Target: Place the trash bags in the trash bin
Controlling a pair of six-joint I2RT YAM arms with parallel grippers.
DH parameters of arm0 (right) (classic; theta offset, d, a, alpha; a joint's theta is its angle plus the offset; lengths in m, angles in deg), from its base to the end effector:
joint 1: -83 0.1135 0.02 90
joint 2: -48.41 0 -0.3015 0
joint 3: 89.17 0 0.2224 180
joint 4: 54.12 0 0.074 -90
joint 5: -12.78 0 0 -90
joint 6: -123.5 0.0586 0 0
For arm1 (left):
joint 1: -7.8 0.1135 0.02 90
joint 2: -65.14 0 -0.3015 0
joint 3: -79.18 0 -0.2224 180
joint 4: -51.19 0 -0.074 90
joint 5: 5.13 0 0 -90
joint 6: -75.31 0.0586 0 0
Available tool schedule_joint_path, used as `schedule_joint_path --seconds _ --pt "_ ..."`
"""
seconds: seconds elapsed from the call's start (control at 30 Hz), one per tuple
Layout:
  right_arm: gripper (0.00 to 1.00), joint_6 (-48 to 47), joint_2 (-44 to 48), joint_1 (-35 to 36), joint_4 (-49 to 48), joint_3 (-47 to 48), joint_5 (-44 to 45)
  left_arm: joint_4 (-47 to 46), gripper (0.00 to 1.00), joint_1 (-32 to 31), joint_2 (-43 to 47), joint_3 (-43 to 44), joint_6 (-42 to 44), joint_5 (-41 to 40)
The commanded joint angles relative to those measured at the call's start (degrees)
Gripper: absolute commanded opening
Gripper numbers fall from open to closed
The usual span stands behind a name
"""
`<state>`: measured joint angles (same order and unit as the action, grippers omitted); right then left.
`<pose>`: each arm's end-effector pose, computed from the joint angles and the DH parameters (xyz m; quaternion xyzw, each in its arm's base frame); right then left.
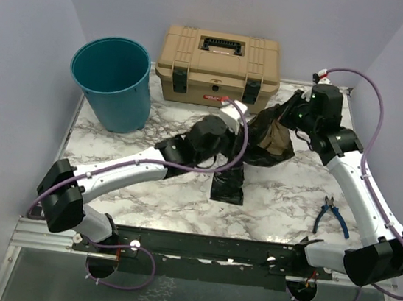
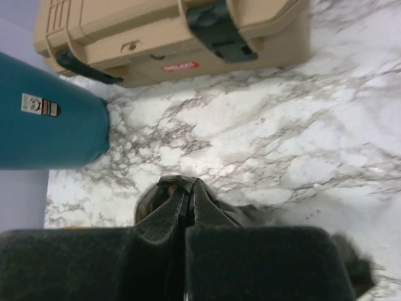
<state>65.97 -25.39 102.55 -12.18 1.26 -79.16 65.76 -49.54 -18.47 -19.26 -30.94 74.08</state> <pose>0.2527 0.0918 0.4100 0.0860 0.8404 0.2474 0.4745 0.1899 -0.2759 0.3675 0.2276 0.7673 -0.2959 0.5215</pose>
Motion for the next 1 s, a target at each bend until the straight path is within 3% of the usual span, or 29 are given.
schedule_joint_path --seconds 0.0,0.17,0.27,0.33,0.43,0.5,0.57,0.7,0.73,0.83,0.9,0.97 --pt "0.01 -5.13 0.19 -2.94 4.87 8.7 2.41 6.06 0.0 8.64 3.96 8.29 2.43 5.41" --pt "0.0 -8.68 -0.21 -3.64 9.42 21.45 6.82 12.19 0.0 13.54 2.73 22.15 4.32 12.98" --pt "0.0 -8.21 1.53 -3.64 10.22 21.93 6.39 13.51 0.0 13.57 3.52 22.07 4.53 13.03" --pt "0.01 -6.93 4.03 -3.64 9.87 16.44 6.79 13.57 0.0 13.99 4.2 17.73 2.58 12.75" --pt "0.01 -3.72 9.27 -3.65 4.98 0.15 3.19 11.25 0.0 14.24 5.04 7.15 -3.84 15.65" --pt "0.01 -3.48 10.11 -3.64 3.74 -7.53 -5.55 8.1 0.0 14.18 6.11 -0.62 -8.3 16.31" --pt "0.01 -3.19 9.6 -3.57 6.12 -9.85 -10.76 7.94 0.0 14.18 6.78 -4.49 -10.41 17.45" --pt "0.01 -0.81 14.98 -3.58 2.48 -14.61 -9.99 7.02 0.0 14.05 9.91 -7.18 -10.19 17.47" --pt "0.01 -0.68 15.19 -3.6 2.55 -13.98 -10.32 7.05 0.06 14.04 10.36 -7.12 -9.54 17.49" --pt "0.01 -1.28 13.33 -3.57 3.8 -10.88 -14.57 7.04 0.42 14.07 9.99 -6.85 -7.58 21.56" --pt "0.0 -1.29 12.46 -3.58 3.87 -9.99 -15.73 7.02 0.5 14.06 8.96 -6.97 -6.05 26.4" --pt "0.01 -1.1 12.45 -3.56 3.62 -9.86 -15.59 7.12 0.65 14.01 7.94 -7.45 -4.35 31.25"
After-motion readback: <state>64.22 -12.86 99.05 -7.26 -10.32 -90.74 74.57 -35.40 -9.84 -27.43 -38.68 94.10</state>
